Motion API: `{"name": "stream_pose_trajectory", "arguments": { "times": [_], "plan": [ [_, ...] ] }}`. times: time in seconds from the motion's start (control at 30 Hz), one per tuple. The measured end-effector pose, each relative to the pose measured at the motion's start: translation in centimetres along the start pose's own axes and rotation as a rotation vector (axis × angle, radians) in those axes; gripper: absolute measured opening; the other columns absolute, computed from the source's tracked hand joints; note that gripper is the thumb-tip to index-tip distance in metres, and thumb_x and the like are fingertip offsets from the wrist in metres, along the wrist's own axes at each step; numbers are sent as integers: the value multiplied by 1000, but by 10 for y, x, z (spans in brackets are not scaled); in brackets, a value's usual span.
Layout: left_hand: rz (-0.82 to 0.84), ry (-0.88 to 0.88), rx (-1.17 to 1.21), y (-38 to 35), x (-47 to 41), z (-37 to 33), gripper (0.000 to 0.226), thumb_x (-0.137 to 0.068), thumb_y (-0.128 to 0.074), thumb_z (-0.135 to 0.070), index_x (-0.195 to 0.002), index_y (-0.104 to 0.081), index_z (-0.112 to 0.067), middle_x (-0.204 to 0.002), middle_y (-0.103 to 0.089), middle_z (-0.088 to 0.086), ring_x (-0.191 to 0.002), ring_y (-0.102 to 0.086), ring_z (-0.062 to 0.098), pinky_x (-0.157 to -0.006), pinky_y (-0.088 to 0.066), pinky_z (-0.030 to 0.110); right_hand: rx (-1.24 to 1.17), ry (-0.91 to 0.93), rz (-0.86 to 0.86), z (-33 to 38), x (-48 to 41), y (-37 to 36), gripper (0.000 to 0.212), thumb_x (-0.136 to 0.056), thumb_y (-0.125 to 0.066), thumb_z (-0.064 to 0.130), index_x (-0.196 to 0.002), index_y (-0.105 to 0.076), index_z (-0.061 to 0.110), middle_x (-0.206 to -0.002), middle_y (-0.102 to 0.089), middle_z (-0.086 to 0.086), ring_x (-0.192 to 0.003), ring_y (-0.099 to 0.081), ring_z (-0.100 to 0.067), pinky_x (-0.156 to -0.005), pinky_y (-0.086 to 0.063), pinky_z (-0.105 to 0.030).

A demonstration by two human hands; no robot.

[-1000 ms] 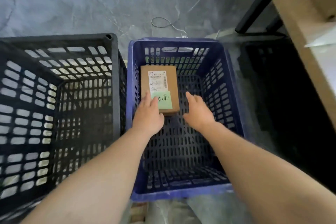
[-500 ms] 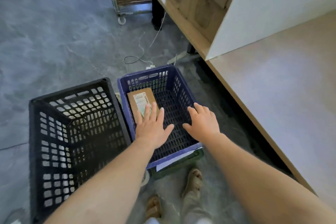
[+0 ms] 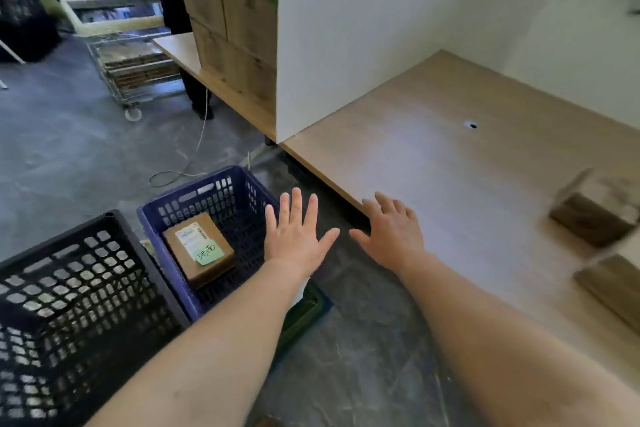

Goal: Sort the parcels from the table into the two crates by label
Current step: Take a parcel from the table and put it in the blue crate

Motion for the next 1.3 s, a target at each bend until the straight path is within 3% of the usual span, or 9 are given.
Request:
{"name": "stream_pose_trajectory", "arguments": {
  "times": [0.83, 1.3],
  "plan": [
    [-64, -470, -153, -38, 134, -405, 78, -93, -6, -69, -150, 23, -23, -157, 29, 10, -145, 25, 29, -116, 12, 50, -13, -417, -219, -354, 274, 27, 68, -94, -43, 58, -151, -25, 26, -158, -23, -8, -146, -20, -27, -119, -18, -49],
    [-70, -672, -210, -54, 133, -511, 78, -93, -7, -69, -152, 19, -25, -158, 27, 9, -145, 24, 27, -116, 12, 49, -125, -616, -239, -445, 323, 7, 70, -95, -42, 58, -152, -23, 23, -159, -22, -9, -146, -19, -26, -117, -19, -45]
  ]
}}
Point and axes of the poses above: each hand's wrist, its own x-axis away from the middle knuckle, its own y-axis out of the back of the hand, z = x × y, the point moved 2 cm from there along -x, towards the middle knuckle
